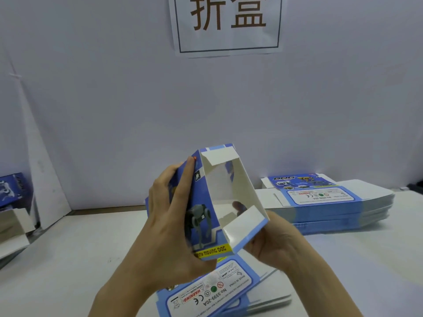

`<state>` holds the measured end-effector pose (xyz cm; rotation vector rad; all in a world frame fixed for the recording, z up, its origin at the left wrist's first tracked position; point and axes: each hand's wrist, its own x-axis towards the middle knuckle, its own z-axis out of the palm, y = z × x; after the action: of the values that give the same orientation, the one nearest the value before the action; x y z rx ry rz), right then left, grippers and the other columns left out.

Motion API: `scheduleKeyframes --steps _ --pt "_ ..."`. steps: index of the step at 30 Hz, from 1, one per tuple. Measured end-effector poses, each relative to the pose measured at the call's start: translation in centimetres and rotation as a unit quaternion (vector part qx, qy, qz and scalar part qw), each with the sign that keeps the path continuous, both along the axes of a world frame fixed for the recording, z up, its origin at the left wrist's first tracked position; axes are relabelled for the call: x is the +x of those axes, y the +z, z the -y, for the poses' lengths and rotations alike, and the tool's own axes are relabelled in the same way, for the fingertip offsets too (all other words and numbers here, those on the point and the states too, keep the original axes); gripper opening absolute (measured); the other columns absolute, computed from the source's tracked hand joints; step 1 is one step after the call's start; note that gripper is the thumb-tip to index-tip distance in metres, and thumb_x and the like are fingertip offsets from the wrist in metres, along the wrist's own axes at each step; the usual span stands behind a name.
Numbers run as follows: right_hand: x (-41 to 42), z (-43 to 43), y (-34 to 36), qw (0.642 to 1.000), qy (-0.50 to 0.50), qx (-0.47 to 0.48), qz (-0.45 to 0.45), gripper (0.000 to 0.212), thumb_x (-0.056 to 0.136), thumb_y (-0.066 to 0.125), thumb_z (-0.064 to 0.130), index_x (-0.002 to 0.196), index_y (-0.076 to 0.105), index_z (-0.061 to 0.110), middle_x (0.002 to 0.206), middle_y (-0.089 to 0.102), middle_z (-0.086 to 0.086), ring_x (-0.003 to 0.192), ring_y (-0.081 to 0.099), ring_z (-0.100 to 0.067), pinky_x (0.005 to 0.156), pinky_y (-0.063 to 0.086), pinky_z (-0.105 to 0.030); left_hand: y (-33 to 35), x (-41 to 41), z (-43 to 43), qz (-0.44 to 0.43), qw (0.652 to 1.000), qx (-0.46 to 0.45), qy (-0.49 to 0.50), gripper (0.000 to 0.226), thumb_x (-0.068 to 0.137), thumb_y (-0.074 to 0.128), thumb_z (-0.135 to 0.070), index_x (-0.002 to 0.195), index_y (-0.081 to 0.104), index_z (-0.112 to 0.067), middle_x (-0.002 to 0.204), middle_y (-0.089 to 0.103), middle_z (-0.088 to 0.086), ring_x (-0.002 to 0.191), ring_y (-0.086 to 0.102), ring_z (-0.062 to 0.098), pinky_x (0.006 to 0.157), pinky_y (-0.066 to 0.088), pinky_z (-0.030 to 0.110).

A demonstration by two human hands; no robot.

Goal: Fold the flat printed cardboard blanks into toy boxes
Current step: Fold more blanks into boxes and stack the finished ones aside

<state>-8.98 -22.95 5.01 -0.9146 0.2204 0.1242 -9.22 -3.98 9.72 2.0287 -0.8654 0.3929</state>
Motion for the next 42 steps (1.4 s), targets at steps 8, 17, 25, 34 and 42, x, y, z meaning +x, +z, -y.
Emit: scheduleKeyframes --steps 8,17,25,34,42 --pt "-3.2 2.6 4.1 0.9 -0.282 -0.239 0.233 0.026 0.066 0.071 0.036 0.086 0.07 0.019 0.078 0.071 0.006 0.071 0.064 -0.006 0.059 0.053 -0.022 -2.6 2.7 -2.5 0.112 0.993 0.035 0.01 0.126 0.049 0.075 -0.065 0.145 -0.006 -0.056 0.146 0.011 -0.021 0.134 0.03 0.012 0.081 0.04 -0.003" --pt "-4.2 1.4 4.7 0.891 -0.263 -0.227 0.293 0.012 0.079 0.065 0.035 0.087 0.07 0.027 0.079 0.071 0.008 0.072 0.064 -0.006 0.059 0.054 -0.023 -2.4 2.1 -2.2 0.135 0.99 0.033 0.014 0.128 0.049 0.079 -0.058 0.143 -0.007 -0.057 0.147 0.009 -0.016 0.135 0.022 0.005 0.083 0.037 -0.005" --pt "-1.8 0.4 2.3 0.984 -0.007 0.175 -0.031 0.043 0.059 0.069 -0.004 0.101 0.067 -0.015 0.106 0.069 -0.027 0.072 0.071 -0.032 0.046 0.058 -0.034 -1.3 1.7 -0.4 0.06 0.997 -0.054 0.017 0.13 0.042 0.042 -0.101 0.141 0.044 -0.017 0.113 0.052 -0.004 0.135 0.04 0.03 0.108 0.042 0.04" --pt "-2.4 1.8 3.2 0.918 -0.278 -0.207 0.195 0.019 0.093 0.057 0.017 0.103 0.071 0.025 0.087 0.074 0.006 0.073 0.069 -0.007 0.055 0.055 -0.025 -2.0 2.1 -2.6 0.13 0.991 0.028 -0.013 0.125 0.052 0.078 -0.058 0.149 -0.001 -0.048 0.147 0.015 -0.015 0.134 0.034 0.012 0.089 0.048 0.011" --pt "-2.7 1.3 2.8 0.771 -0.409 -0.386 0.301 0.031 0.096 0.054 0.015 0.12 0.066 0.032 0.083 0.07 0.015 0.07 0.056 0.0 0.06 0.043 -0.01 -2.2 1.3 -2.0 0.12 0.99 0.065 0.026 0.123 0.048 0.072 -0.067 0.144 -0.004 -0.057 0.144 0.007 -0.025 0.137 0.028 0.016 0.103 0.045 0.048"
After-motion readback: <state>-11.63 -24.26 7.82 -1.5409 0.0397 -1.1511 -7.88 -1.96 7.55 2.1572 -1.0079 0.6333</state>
